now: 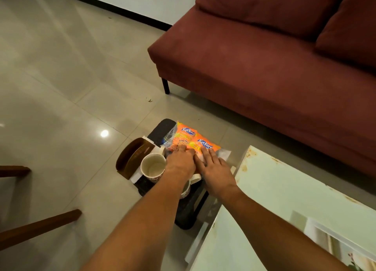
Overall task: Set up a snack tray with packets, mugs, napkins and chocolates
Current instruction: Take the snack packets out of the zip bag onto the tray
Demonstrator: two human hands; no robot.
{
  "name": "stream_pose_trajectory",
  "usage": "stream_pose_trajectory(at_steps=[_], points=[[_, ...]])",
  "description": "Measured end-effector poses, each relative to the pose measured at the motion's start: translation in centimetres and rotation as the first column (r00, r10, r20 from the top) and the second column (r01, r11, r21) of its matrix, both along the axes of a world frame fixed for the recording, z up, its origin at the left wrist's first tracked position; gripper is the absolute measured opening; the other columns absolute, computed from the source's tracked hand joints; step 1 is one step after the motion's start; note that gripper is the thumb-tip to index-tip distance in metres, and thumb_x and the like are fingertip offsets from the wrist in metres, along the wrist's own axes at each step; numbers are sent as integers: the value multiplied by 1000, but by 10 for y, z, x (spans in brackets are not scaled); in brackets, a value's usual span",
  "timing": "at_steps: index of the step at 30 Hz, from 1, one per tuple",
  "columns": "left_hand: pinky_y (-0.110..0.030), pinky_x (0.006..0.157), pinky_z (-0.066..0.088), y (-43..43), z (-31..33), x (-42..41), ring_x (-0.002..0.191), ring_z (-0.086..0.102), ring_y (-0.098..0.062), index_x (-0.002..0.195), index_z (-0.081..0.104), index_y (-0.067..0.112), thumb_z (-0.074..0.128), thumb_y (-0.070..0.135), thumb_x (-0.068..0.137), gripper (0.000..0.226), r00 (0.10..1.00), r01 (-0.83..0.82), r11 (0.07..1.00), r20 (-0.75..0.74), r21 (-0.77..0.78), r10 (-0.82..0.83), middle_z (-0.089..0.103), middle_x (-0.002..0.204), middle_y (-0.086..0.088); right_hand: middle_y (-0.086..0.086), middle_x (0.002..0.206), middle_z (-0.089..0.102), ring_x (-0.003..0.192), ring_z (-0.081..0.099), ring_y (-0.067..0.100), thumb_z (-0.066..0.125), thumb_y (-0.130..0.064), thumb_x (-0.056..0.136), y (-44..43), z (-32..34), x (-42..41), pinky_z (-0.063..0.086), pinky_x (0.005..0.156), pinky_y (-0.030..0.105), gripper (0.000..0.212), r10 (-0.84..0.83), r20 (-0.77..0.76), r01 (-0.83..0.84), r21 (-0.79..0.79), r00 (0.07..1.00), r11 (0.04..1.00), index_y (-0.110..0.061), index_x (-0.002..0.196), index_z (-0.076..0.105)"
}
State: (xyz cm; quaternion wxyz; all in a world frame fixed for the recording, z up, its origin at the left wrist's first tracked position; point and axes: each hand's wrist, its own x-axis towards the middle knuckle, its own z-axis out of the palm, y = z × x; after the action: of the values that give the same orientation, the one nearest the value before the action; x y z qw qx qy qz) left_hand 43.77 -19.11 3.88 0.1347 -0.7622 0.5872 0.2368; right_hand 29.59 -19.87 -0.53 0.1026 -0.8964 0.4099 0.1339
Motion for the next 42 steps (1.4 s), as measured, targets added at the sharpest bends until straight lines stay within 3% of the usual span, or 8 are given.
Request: stream_pose_trajectory(at_steps=[13,18,26,31,34,37,40,42], points=[[-54,120,21,11,10,2,152,20,-34,157,20,24,56,30,97,70,995,-8,987,-100,-163,-9,18,167,-8,16,169,8,146,33,44,66,-23,96,-16,12,-2,51,100,51,101,27,-57,-28,-9,998,1000,-28,159,-12],[-50,123,12,7,35,-7,155,7,-29,157,18,22,56,26,96,72,990,-12,935,-139,-354,-40,16,167,-6,9,157,42,118,63,36,59,-29,95,-32,60,-35,57,89,42,79,-136,70,139,-40,988,989,-33,159,12],[-45,125,7,0,121,-79,156,-3,-25,160,3,22,49,43,98,80,966,180,859,-78,-480,-246,4,170,-4,-2,111,76,87,69,20,56,-18,94,-48,188,-146,58,75,33,37,-535,182,507,180,825,843,-37,124,64],[-44,125,16,22,168,-171,156,2,-25,160,5,20,48,61,93,89,936,-131,858,-348,-496,-58,4,169,-4,7,102,77,95,71,26,59,-13,89,-37,264,-230,58,76,34,22,-710,200,640,320,675,698,-17,102,76],[-44,124,20,56,161,-227,154,12,-29,160,9,12,51,66,91,97,756,-474,838,-613,-269,231,11,168,-11,11,81,71,70,69,24,55,-3,90,-18,288,-283,56,56,31,22,-862,240,685,529,446,502,-11,76,70],[-52,121,24,85,140,-283,151,19,-38,160,9,11,56,66,89,102,372,-748,647,-712,149,595,16,165,-18,14,74,71,60,69,21,56,13,82,8,294,-333,61,55,34,25,-959,216,577,766,183,283,-5,76,72],[-55,119,27,104,118,-331,145,29,-43,159,10,12,64,69,82,110,-69,-785,327,-599,526,798,24,160,-23,9,78,77,67,72,19,53,19,81,33,282,-377,59,54,30,34,-991,116,511,849,66,134,-4,95,74],[-55,108,44,117,110,-353,126,53,-43,151,30,12,74,65,76,102,-304,-664,244,-553,707,776,48,143,-23,11,85,78,70,73,19,44,22,83,51,269,-405,61,52,31,43,-999,36,441,897,-13,26,-4,104,72]])
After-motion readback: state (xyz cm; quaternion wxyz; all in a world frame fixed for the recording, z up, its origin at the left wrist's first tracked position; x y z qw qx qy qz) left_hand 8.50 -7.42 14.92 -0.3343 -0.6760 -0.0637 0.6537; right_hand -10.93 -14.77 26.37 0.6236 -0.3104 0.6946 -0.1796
